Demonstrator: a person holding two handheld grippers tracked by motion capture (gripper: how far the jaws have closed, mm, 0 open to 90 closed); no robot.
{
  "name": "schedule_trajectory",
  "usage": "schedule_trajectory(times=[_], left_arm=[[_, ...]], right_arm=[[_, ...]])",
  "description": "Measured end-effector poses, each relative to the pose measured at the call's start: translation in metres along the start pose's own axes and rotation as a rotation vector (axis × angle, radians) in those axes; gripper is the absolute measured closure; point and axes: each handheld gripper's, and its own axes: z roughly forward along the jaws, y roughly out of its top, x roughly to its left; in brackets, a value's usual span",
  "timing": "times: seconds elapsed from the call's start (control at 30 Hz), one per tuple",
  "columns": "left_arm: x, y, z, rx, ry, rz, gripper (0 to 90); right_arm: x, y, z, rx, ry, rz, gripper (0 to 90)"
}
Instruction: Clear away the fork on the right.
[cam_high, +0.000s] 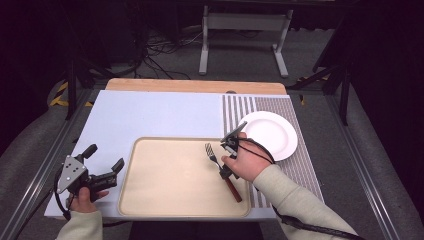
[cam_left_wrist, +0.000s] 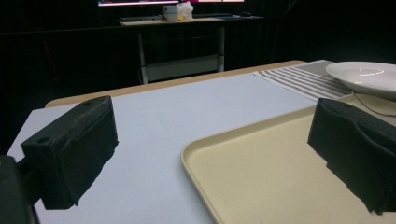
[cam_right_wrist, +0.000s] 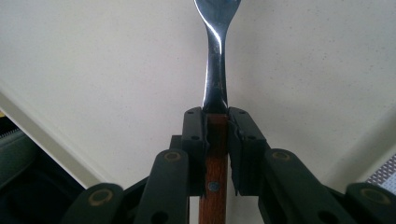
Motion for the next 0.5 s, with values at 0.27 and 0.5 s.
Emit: schedule_trajectory(times=[0.27,0.5], left_arm=[[-0.0005,0.0000,0.0009,0.003,-0.005,0.001,2.1],[0.0000,0.0001,0.0007,0.004,-0.005,0.000,2.1]], right_arm=[[-0.0023,0.0011,0.0057,0.025,-0.008,0.019,77.5],[-0.0036,0.0021,0.0083,0.049,-0.015,0.042,77.5]])
